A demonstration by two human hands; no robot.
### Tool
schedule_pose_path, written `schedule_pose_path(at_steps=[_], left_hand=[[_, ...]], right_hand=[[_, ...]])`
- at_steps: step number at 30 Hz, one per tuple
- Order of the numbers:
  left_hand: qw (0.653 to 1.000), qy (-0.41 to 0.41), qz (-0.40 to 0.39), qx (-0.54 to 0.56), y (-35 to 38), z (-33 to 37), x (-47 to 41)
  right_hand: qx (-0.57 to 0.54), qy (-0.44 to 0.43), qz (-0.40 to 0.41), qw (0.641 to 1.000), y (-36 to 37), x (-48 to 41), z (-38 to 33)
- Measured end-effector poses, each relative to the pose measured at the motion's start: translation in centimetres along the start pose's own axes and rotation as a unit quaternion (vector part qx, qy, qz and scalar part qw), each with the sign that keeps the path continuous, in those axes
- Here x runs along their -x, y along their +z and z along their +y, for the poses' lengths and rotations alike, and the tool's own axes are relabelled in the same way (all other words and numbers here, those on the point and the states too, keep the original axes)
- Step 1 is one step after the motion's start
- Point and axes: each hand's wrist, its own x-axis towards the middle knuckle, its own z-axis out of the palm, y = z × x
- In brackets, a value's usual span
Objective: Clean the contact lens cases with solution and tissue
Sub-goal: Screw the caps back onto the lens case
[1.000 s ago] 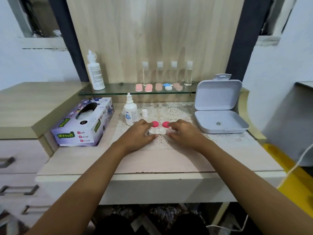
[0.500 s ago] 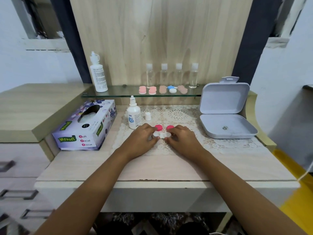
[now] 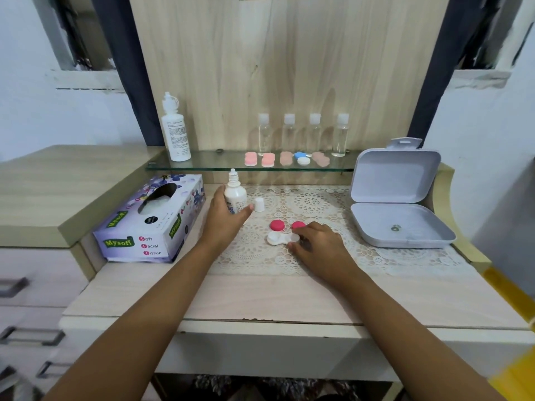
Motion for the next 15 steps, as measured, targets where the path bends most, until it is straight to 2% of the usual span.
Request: schedule_pose_path(at_steps=[4,8,12,15], left_hand=[[0.999,-0.027,0.022,0.034,0.1,-0.3,-0.3],[1.000,-0.014,0.027,0.005,-0.2,-0.1,-0.2],[0.998,0.046,0.000,-0.036,-1.1,0.4,0.2],[0.987,0.091,-0.027,-0.126,-2.1,0.4,0.3]], right_hand=[[-0.013,-0.004,0.000,1.000,-0.1,0.0,0.0],[-0.021,-0.003,0.006,1.000,0.0,0.0,0.0],[-0.023,-0.007,0.014,1.000,0.0,0.1,0.0],[-0.031,-0.005,0.018,0.999,0.0,0.0,0.0]])
